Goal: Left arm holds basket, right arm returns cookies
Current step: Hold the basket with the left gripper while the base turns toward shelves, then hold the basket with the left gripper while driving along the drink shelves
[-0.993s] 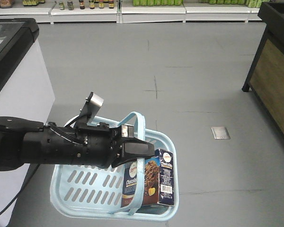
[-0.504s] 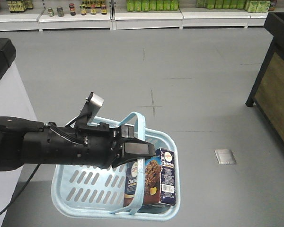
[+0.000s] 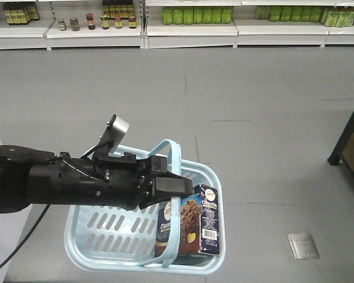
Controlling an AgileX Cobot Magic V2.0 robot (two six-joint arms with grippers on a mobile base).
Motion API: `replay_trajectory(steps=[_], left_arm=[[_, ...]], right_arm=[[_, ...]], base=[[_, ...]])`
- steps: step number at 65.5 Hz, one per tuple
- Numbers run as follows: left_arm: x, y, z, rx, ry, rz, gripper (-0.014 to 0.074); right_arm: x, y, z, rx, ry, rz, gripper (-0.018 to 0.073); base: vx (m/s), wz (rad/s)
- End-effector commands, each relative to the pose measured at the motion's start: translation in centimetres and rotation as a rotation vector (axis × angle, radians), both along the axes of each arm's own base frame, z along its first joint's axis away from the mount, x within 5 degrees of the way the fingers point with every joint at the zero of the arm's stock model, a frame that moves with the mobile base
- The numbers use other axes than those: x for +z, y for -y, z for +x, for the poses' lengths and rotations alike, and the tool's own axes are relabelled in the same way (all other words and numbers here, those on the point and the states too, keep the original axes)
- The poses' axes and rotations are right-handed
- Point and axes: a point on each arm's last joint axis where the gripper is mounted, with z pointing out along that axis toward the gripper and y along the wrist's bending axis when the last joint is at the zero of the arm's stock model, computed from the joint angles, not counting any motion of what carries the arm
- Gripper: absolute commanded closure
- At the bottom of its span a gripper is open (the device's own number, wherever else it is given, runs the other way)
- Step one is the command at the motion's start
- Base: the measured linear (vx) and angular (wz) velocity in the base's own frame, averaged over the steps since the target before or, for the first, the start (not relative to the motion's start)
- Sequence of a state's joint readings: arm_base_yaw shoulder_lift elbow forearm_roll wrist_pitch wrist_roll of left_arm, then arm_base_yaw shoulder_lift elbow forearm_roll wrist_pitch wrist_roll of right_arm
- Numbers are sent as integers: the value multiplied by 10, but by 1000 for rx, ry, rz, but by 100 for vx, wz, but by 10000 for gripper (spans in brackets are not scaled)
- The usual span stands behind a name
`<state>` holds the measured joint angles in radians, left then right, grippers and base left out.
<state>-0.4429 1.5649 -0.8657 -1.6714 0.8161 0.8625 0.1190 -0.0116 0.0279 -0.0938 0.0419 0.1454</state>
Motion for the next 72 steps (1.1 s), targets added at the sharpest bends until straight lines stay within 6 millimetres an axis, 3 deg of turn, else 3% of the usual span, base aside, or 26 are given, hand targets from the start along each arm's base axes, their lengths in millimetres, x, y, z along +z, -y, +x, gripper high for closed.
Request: replay_trajectory(steps=[1, 72], left_arm=[[33, 3, -2, 4, 34, -147, 599], [33, 3, -2, 4, 34, -146, 599]], right_arm=[[1, -1, -1, 6, 68, -5, 562], [1, -1, -1, 6, 68, -5, 562]], base=[[55, 7], [55, 4]])
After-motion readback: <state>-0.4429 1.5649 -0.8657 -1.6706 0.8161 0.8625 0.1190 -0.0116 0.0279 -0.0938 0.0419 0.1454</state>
